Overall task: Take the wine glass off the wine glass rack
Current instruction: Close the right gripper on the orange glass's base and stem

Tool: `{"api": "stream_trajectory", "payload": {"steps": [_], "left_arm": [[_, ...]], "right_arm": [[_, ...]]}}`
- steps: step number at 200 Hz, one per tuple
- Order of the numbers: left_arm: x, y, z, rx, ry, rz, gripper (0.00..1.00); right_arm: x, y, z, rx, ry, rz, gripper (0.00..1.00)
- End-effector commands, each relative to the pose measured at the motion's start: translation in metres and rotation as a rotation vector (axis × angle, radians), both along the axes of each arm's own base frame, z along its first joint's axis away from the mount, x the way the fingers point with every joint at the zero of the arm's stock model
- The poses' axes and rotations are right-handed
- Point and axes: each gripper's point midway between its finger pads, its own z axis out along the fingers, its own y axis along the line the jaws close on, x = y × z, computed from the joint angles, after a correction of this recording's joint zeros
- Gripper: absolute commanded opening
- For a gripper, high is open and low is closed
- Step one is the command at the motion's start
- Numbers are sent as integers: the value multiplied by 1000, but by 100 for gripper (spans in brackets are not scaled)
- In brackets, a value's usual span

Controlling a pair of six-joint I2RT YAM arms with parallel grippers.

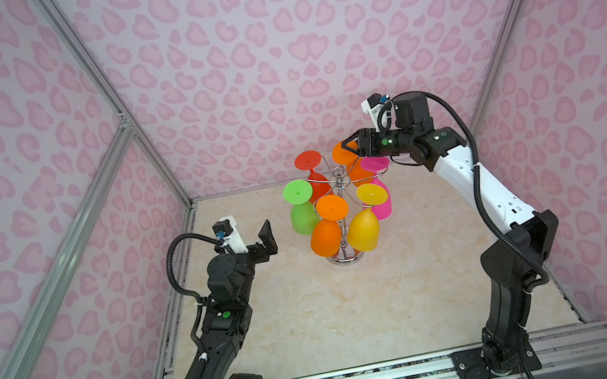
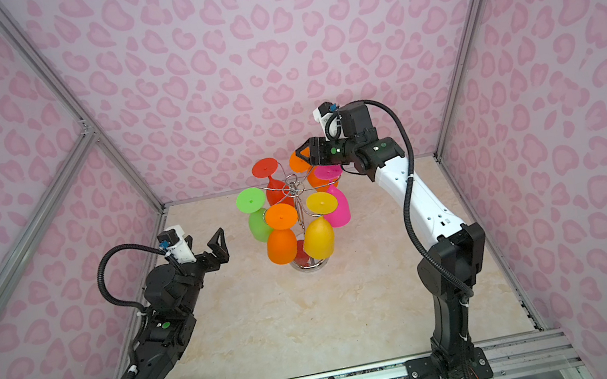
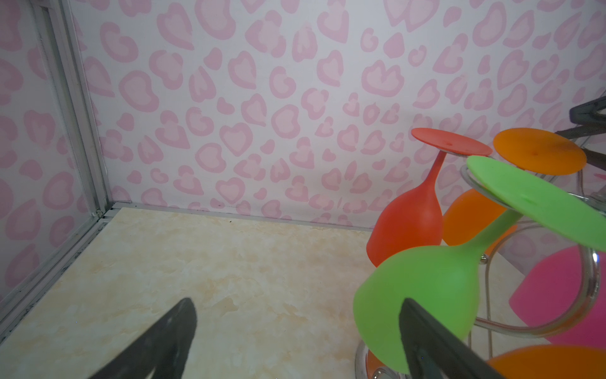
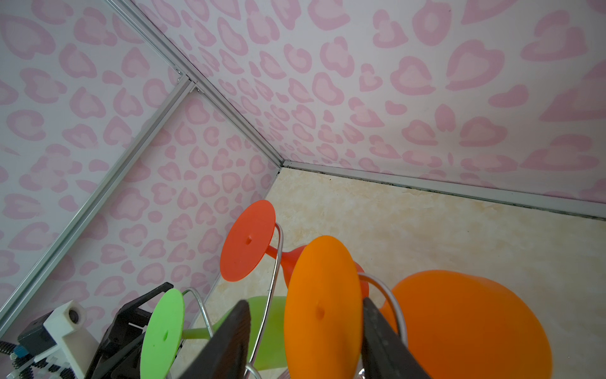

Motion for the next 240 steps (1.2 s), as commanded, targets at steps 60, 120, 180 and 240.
{"api": "stream_trajectory", "payload": {"steps": [60,120,180,240], "left_arm": [[-1,-1,-3,-4,6,-7,98],[-1,-1,-4,-3,7,-7,98],[0,-2,-7,-5,15,-12,98],[0,-3,-8,-7,19,-18,98]], "right_arm": [[4,-6,-15,-27,40,-27,22],[8,-13,-11,16,55,-41,4],[13,-19,7,144,59,-37,0],[16,-29,25,322,69,-8,0]]}}
